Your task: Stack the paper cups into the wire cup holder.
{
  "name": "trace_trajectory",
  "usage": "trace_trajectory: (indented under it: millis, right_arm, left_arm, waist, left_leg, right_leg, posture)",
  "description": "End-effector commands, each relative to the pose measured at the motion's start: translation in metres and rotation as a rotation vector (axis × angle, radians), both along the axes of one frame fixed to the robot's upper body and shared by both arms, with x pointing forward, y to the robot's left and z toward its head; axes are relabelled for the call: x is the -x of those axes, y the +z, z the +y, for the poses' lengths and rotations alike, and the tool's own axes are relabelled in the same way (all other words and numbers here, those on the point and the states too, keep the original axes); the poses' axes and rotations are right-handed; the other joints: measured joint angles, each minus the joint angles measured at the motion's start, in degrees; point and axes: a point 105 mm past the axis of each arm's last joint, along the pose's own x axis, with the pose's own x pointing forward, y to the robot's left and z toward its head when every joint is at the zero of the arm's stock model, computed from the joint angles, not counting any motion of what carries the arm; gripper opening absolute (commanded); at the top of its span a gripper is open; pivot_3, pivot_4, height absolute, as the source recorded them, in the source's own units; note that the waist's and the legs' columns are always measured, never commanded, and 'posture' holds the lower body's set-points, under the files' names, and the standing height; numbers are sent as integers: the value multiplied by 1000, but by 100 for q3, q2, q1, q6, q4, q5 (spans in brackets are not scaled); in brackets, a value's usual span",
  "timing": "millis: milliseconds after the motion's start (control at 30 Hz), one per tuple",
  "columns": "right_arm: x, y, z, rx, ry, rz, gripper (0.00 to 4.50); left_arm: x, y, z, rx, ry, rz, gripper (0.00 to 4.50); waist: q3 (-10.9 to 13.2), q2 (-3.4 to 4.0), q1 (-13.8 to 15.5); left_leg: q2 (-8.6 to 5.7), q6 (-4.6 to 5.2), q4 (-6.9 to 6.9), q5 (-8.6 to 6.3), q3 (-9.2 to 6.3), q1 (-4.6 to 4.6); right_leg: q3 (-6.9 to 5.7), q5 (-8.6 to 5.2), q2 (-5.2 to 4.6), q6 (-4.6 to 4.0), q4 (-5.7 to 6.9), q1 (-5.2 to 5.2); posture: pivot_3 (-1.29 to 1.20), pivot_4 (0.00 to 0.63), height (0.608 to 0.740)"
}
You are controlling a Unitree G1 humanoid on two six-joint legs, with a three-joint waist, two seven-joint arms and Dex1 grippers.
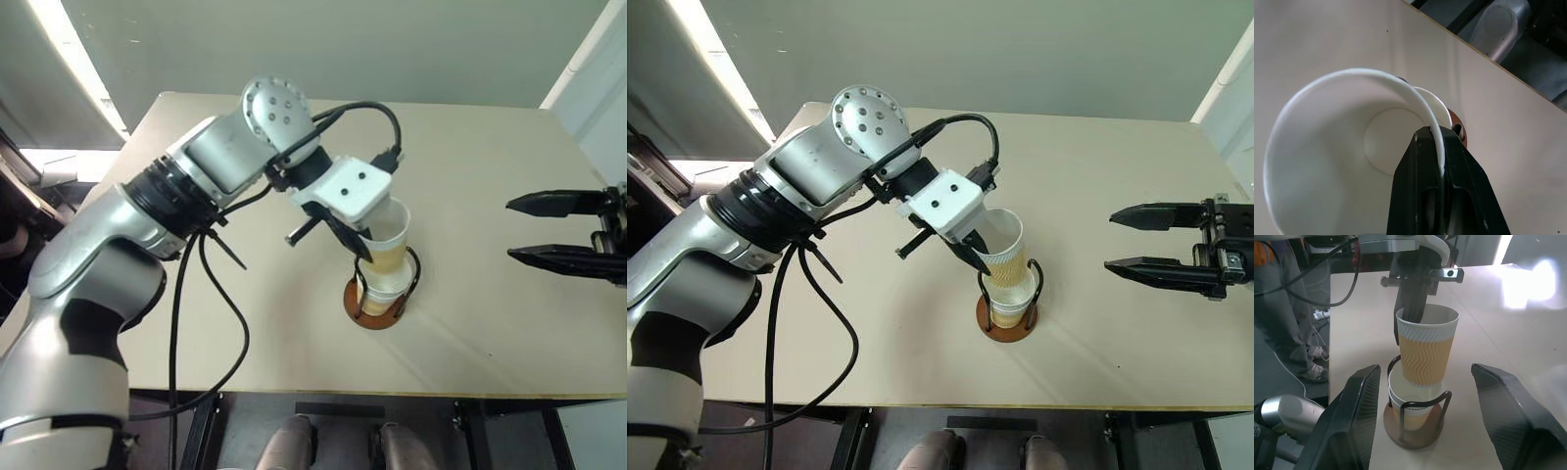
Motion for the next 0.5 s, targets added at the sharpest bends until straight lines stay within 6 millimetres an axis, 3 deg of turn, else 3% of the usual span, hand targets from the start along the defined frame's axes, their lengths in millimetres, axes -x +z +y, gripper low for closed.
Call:
trace_trajectory:
  millis: [33,300,500]
  right_arm:
    - [6,10,0,-5,0,-57,3062]
    - [6,10,1,-7,-4,-59,3062]
    - [6,11,1,-13,0,-59,3062]
  left_arm:
    - [5,7,-1,-1,-33,-3,28]
    - [9,-9,12,-93,-43,6,28]
    - [2,-11,5,-72,-29,-2,28]
  waist:
    - [0,0,-1]
    - [0,0,-3]
    - [0,0,14]
  left_leg:
    - [0,0,0,0,1,0]
    - [0,0,0,0,0,1]
    - [0,4,10,-3,-1,0]
  right_leg:
    - [0,0,0,0,0,0]
    - [0,0,0,0,0,0]
    - [-1,1,0,2,-1,5]
  posture:
    - [0,150,740]
    - [0,150,740]
    - [0,150,740]
